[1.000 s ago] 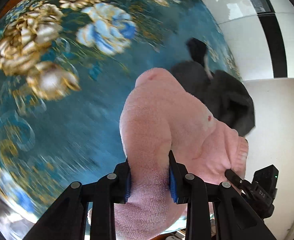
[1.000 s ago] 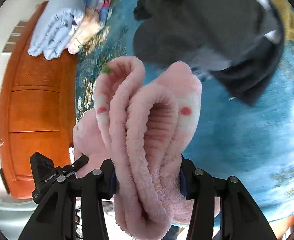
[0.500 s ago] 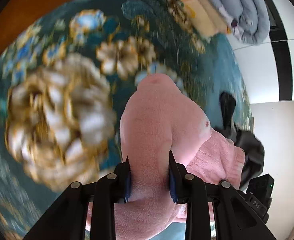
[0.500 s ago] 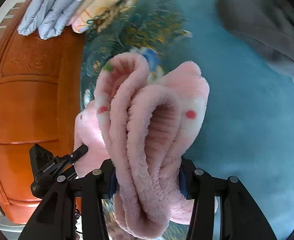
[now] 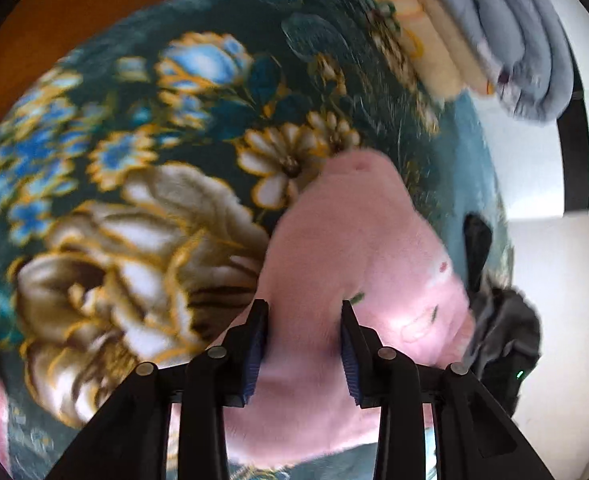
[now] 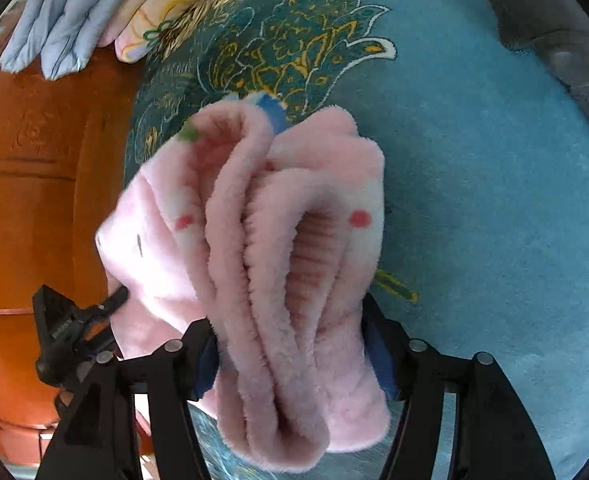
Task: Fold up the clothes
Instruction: 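Lower the folded jacket onto the bed and open both grippers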
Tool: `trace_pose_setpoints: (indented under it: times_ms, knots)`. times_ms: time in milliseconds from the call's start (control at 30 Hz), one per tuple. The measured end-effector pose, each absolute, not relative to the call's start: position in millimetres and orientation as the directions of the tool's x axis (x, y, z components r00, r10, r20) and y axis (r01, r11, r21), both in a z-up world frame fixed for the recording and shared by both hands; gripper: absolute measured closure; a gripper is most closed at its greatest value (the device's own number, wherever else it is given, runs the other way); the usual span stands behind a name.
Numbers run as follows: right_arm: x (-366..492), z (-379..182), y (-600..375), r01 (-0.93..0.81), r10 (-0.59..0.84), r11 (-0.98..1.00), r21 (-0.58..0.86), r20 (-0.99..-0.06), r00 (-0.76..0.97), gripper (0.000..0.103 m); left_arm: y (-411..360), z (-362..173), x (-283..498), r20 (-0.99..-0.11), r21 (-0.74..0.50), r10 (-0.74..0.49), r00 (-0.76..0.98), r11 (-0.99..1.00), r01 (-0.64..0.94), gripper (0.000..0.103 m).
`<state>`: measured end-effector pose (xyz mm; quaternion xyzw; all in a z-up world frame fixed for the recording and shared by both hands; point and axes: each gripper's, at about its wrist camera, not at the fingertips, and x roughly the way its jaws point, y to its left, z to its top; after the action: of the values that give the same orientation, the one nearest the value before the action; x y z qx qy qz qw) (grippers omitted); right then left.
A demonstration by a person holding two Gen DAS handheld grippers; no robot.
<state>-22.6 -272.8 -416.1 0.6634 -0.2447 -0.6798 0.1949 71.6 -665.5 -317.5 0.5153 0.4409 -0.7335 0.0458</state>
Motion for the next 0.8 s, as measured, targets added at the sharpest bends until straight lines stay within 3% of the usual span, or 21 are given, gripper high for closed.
trace_pose_setpoints:
  times_ms: [100, 267, 500, 667, 800]
  knots:
    - [-16.0, -390.7, -275.2, 0.022, -0.53, -0.847, 0.531, -0.842, -0.098, 0.038, -663.0, -285.1, 86.1, -0.816, -0.538, 0.267, -0.512, -0.675, 0.505, 0.065]
    - [-10.6, -333.6, -296.6, 0.22, -0.39, -0.915, 0.337, -0.878, -0.277, 0.038, -616.5, -255.0, 69.6, -0.882, -0.288, 0.114, -0.457, -0.898, 0.332, 0.065]
    - [-17.8, -341.7, -368.9, 0.454, -0.39, -0.858, 0.241, -0.88, -0.269, 0.038, -578.3, -294.7, 57.4, -0.907, -0.238, 0.119, -0.405, -0.936, 0.258, 0.065]
    - [-40.1, -381.9, -357.3, 0.401, -0.36, -0.883, 0.244, -0.9, -0.245, 0.038, -584.0, -325.5, 55.8, -0.916, -0.245, 0.125, -0.381, -0.927, 0.285, 0.065]
    - [-41.3, -372.9, -350.1, 0.383, -0.405, -0.874, 0.299, -0.884, -0.234, 0.038, -579.6, -307.5, 60.9, -0.909, -0.237, 0.097, -0.405, -0.92, 0.311, 0.065]
